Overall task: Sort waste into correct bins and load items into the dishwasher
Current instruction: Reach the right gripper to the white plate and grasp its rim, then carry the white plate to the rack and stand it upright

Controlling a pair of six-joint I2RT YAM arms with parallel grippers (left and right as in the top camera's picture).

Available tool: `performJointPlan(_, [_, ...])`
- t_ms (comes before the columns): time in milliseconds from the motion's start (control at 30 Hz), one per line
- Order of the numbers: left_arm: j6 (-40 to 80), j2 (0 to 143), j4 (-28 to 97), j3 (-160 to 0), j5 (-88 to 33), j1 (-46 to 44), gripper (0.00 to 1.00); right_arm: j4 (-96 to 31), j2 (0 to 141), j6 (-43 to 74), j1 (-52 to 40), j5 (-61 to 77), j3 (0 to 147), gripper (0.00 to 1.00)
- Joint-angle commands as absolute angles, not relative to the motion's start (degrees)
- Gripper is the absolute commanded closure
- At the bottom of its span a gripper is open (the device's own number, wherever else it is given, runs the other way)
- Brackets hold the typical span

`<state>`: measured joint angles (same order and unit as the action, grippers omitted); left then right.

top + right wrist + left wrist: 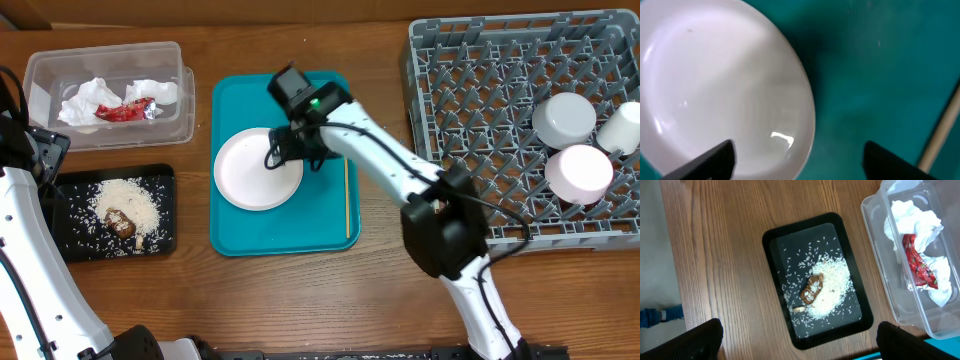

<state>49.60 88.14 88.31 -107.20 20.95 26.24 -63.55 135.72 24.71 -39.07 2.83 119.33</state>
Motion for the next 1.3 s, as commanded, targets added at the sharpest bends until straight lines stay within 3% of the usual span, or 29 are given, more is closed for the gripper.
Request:
performJointPlan(0, [50.8, 87.7, 88.4, -107.1, 20.8, 26.1, 0.00, -63.5, 138.0, 28.4, -39.4, 2.2, 119.2, 0.35])
performJointPlan(100, [50.8, 87.7, 88.4, -107.1, 20.8, 26.1, 0.00, -63.2, 139.0, 28.3, -39.4, 2.2, 119.2, 0.51])
performJointPlan(233, [50.8, 87.7, 88.4, -107.1, 20.8, 26.1, 0.00, -62.8, 139.5, 28.4, -39.4, 2.2, 119.2, 0.55])
performJointPlan(333, [50.8, 87.7, 88.4, -107.1, 20.8, 26.1, 0.00, -62.3, 139.7, 28.6, -39.4, 2.2, 119.2, 0.68])
performJointPlan(467, [50.8, 87.7, 88.4, -107.1, 20.8, 26.1, 0.00, -60.9, 140.2, 30.0, -39.4, 2.2, 119.2, 0.95])
performJointPlan(667, [50.8, 87.7, 88.4, -107.1, 20.8, 26.1, 0.00, -65.1, 136.7, 30.2, -37.0, 0.8, 124.2, 0.96])
performJointPlan(867, [50.8, 87.7, 88.4, -107.1, 20.8, 26.1, 0.00, -74.7, 130.1, 25.4, -27.8, -1.0, 139.2, 0.96])
performJointPlan(1067, [50.8, 87.7, 88.4, -107.1, 20.8, 26.1, 0.00, -84.5, 124.2, 23.7, -13.6, -17.5, 151.7, 0.96])
performJointPlan(1267, [50.8, 87.7, 88.4, -107.1, 20.8, 26.1, 0.00, -86.6, 123.5, 24.7, -0.3, -29.8, 151.1, 0.96])
